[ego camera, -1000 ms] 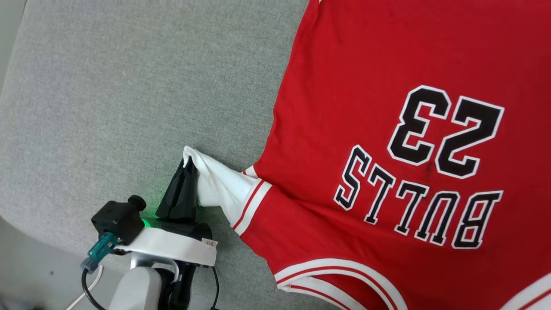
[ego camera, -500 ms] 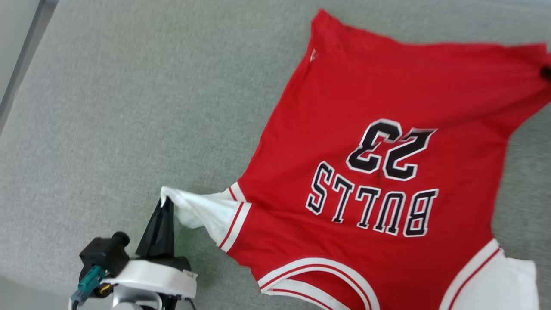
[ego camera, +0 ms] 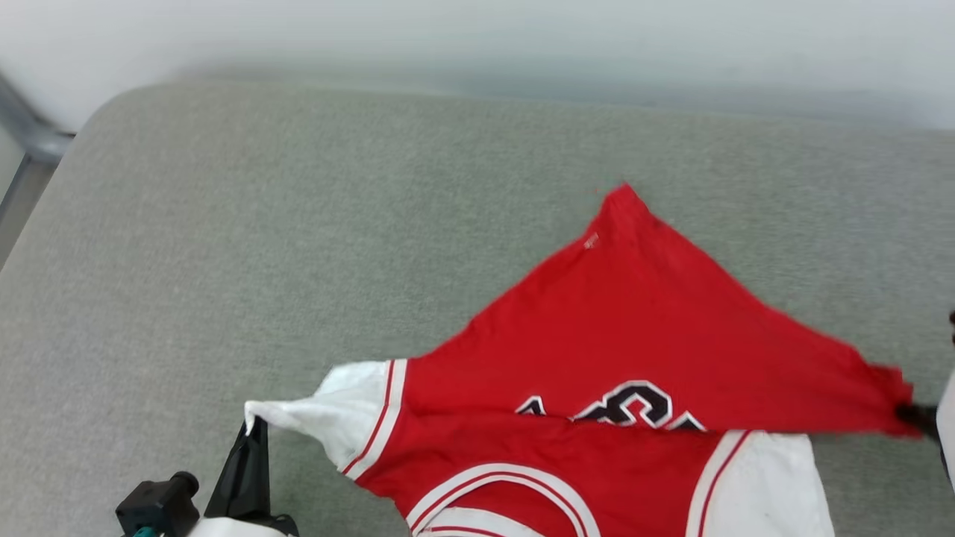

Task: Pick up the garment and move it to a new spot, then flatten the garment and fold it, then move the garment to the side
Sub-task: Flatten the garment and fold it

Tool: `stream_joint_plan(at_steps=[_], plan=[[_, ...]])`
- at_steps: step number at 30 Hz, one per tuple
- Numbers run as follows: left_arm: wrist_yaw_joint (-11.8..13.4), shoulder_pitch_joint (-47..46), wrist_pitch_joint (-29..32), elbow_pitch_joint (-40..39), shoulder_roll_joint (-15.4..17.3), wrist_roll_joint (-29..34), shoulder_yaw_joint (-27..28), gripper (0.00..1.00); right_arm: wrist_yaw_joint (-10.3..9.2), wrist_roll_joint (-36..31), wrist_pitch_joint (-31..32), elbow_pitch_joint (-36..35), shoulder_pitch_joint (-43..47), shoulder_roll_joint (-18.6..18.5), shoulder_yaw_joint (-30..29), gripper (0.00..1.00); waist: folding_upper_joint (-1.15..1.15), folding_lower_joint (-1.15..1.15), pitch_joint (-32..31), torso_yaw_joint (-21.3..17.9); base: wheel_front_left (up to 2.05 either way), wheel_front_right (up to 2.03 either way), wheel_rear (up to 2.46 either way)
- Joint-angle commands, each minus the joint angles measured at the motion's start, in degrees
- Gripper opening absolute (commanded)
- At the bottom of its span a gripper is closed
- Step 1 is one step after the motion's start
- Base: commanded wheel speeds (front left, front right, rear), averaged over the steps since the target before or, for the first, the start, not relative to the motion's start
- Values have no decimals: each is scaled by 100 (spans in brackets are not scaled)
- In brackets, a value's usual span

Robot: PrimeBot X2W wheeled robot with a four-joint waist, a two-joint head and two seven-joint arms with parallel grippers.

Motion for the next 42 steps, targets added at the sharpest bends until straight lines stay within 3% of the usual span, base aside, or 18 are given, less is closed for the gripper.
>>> stream_joint_plan(at_steps=[1,6,10,17,18,19,31,36,42], plan=[[32,71,21,-31,39,-22,30,0,-5,9,22,-86,335,16,-110,0,0,1,-169,-168,0,0,0],[68,170,64,-92,80,-40,36,0,-5,31,-11,-164,1420,325,-440,0,0,1,-264,-232,0,0,0],[88,191,83,-112,106,-41,12,0,-5,-40,-12,-34,2203,592,-342,0,0,1,-284,-239,0,0,0],[111,210,101,-131,157,-53,13,0,-6,-47,-413,142,2475,901,-348,0,0,1,-280,-276,0,0,0],[118,229,100,-140,165,-58,21,0,-6,-74,-504,129,2386,920,-399,46,0,1,-286,-294,0,0,0],[121,242,102,-152,171,-61,24,0,-6,-99,-595,102,2289,928,-458,100,0,1,-287,-304,0,0,0],[158,116,152,-304,191,-20,-110,0,-5,-181,-1119,-1040,895,863,-1125,100,0,1,-194,-204,0,0,0],[133,-38,151,-363,180,12,-221,0,-5,-379,-846,-1213,-44,812,-708,100,0,1,7,-43,0,0,0],[98,-264,111,-387,130,38,-358,0,-6,-578,-110,-753,-1147,829,211,100,0,1,304,150,0,0,0]])
